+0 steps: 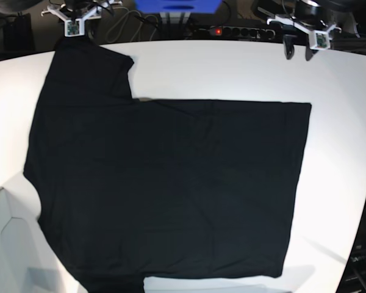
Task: Fold the T-shirt properly
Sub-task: 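Lower both grippers and pinch the shirt's shoulder-edge corners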
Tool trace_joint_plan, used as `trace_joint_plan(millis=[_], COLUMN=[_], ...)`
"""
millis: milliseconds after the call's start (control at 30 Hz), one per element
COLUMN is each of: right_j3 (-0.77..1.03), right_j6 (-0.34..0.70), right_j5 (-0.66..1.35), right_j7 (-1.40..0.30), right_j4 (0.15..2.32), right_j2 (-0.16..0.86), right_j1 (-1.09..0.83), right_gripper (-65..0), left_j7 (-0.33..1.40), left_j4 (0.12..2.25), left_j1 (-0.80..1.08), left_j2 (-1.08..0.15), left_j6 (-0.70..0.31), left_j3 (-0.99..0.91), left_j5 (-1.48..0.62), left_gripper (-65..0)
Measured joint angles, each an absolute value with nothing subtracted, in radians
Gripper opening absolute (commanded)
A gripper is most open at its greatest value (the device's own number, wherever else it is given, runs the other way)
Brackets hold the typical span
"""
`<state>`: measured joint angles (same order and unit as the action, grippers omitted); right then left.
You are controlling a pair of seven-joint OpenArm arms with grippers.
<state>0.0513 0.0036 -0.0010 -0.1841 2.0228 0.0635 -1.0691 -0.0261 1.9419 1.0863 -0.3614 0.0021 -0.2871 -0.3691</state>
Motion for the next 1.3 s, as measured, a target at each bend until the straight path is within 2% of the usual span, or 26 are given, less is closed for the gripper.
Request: trace_joint_plan(millis=[67, 100, 333, 567, 867, 1067, 1167, 1300], right_j3=[0.050, 0.047, 0.043, 0.043, 0.044, 0.048, 0.050, 0.050], right_j6=[0.004, 0.004, 0.004, 0.004, 0.004, 0.004, 0.004, 0.004], right_j5=[-0.001, -0.001, -0.001, -0.001, -0.001, -0.001, 0.000, 0.000], right_j7=[-0.184, -0.187, -0.191, -0.334, -0.345, -0.345, -0.345, -0.344], right_j4=[2.022, 2.022, 2.022, 2.022, 2.021, 2.021, 2.021, 2.021], right_j2=[0.063, 0.063, 0.063, 0.060, 0.060, 0.061, 0.061, 0.061], right_j1=[-1.047, -1.032, -0.953, -0.898, -0.890, -0.888, -0.891, -0.893], right_gripper=[-37.7, -37.5, -37.3, -37.3, -37.3, -37.3, -37.3, -37.3], left_j7=[-0.027, -0.027, -0.031, -0.026, -0.046, -0.077, -0.083, -0.084], left_j4=[1.939, 1.938, 1.801, 1.592, 1.396, 1.345, 1.348, 1.349], left_j1=[1.034, 1.011, 0.811, 0.616, 0.470, 0.415, 0.421, 0.427], left_j2=[-0.344, -0.333, -0.298, -0.296, -0.303, -0.304, -0.304, -0.304], left_j6=[-0.007, -0.010, -0.012, -0.006, 0.000, -0.004, -0.007, -0.011], left_j3=[-0.299, -0.310, -0.344, -0.339, -0.290, -0.233, -0.230, -0.234], left_j5=[-0.369, -0.370, -0.368, -0.371, -0.378, -0.383, -0.383, -0.382], left_gripper=[-20.3, -19.6, -19.5, -19.3, -19.3, -19.7, -24.4, -38.8])
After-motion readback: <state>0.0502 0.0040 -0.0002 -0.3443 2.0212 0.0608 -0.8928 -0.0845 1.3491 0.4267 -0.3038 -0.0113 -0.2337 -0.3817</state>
